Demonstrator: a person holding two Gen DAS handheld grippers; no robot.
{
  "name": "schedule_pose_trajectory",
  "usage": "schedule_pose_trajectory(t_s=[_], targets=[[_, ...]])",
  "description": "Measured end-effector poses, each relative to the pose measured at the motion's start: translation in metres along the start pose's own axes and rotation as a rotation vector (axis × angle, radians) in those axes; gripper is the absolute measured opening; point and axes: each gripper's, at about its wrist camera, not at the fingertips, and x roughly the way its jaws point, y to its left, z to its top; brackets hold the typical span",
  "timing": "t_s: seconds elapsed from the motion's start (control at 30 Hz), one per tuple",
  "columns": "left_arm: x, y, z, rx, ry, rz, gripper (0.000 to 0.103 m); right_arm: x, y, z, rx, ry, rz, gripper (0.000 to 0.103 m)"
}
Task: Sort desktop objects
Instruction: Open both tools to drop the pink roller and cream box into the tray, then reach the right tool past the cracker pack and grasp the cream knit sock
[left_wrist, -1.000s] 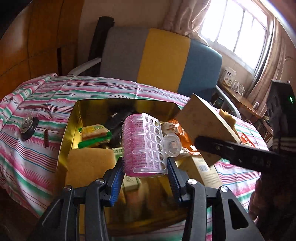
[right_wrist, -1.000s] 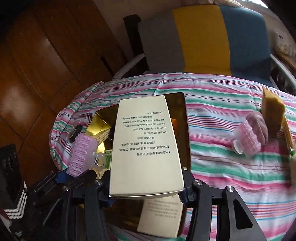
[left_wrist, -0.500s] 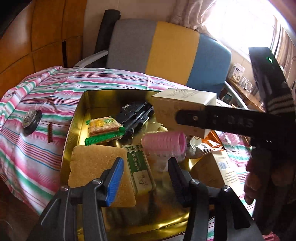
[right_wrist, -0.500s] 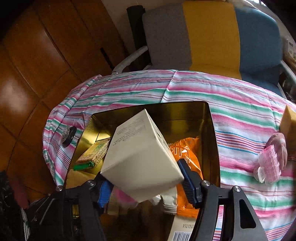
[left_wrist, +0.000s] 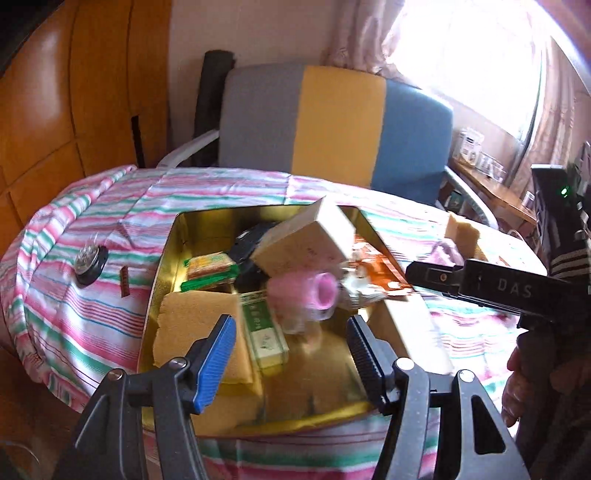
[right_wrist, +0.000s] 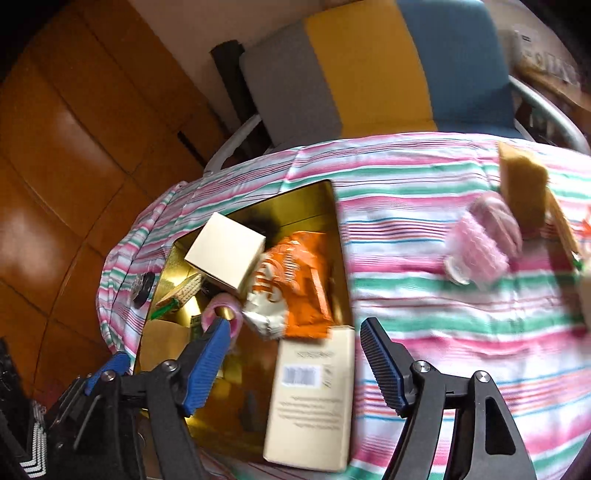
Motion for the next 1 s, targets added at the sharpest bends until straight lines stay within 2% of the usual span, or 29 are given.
schedule_pose_trajectory(t_s=[0.13, 0.3, 0.47, 0.63, 0.83, 1.0], targets=[[-0.01, -0.033, -0.005, 0.075, -0.002, -0.05, 0.063, -0.023, -0.041, -0.015, 0.081, -0.023, -0.037, 0.076], [-0.006, -0.085, -0.022, 0.191, 0.046, -0.148, 0.063, -0.052, -0.093, -0.033, 0.182, -0.051, -0.088, 0.076], [0.018, -0.134, -0.052, 0.288, 0.163, -0.254, 0.063, -0.082, -0.159, -0.054, 0.293, -0.079, -0.171, 0.076], [0.037, -0.159, -0.073, 0.34, 0.258, -0.307, 0.063, -0.104, -0.209, -0.065, 0.366, -0.114, -0.238, 0.083], [0.049, -0.163, -0.084, 0.342, 0.303, -0.325, 0.063, -0.1, -0.232, -0.055, 0.371, -0.113, -0.271, 0.086], [0.06, -0.162, -0.088, 0.336, 0.331, -0.339, 0.063, -0.083, -0.226, -0.012, 0.285, -0.123, -0.294, 0.086]])
